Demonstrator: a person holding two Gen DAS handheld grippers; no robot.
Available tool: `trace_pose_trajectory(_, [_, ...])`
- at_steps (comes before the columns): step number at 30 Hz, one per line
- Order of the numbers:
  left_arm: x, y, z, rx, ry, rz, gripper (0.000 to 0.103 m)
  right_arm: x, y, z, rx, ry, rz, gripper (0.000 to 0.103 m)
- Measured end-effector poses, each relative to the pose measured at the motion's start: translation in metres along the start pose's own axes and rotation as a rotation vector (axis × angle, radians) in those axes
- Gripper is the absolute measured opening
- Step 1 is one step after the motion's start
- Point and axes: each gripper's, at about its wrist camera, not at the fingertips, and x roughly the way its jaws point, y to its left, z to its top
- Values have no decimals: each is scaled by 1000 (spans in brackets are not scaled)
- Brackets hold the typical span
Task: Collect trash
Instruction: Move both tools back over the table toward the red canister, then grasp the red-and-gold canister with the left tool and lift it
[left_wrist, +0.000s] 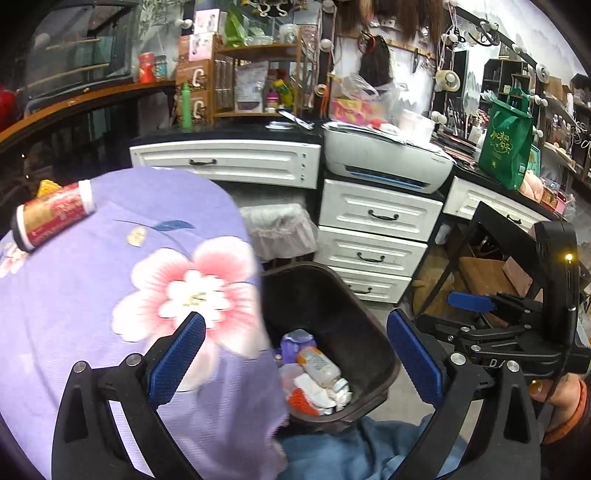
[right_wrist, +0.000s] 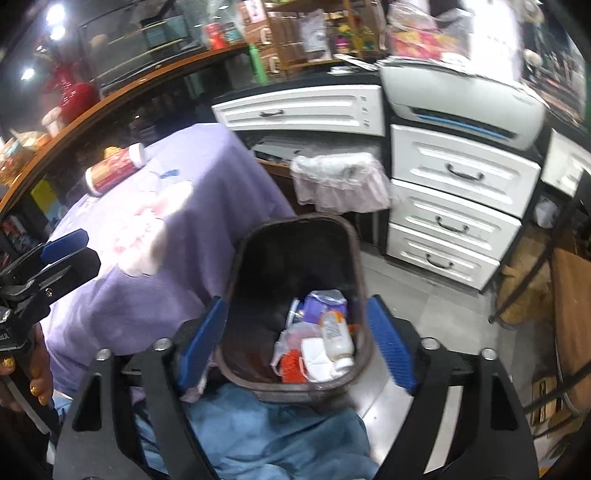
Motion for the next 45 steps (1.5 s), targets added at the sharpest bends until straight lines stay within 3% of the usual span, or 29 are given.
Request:
trace_pose_trajectory(13, [-25, 92, 4, 32, -5, 150, 97, 22, 78, 41, -130, 30, 181, 83])
trace_pose_trajectory(25, [-3, 202, 58, 194, 31, 307, 97, 68, 131, 75, -224, 85, 271, 84])
trace_pose_trajectory(30, [35, 241, 99, 313, 125, 319, 97, 87, 136, 82, -213, 125, 295, 85])
trace_pose_trajectory(34, [75, 267, 116, 470, 250, 357, 96, 100, 133, 88, -201, 146, 291, 85])
trace_pose_trajectory(40, [118, 298, 118, 578, 411, 365, 89, 113, 130, 94, -198, 167, 278, 85])
trace_pose_trajectory(45, [137, 311, 116, 665, 472, 416, 88, 121, 131, 95, -188, 178, 282, 86])
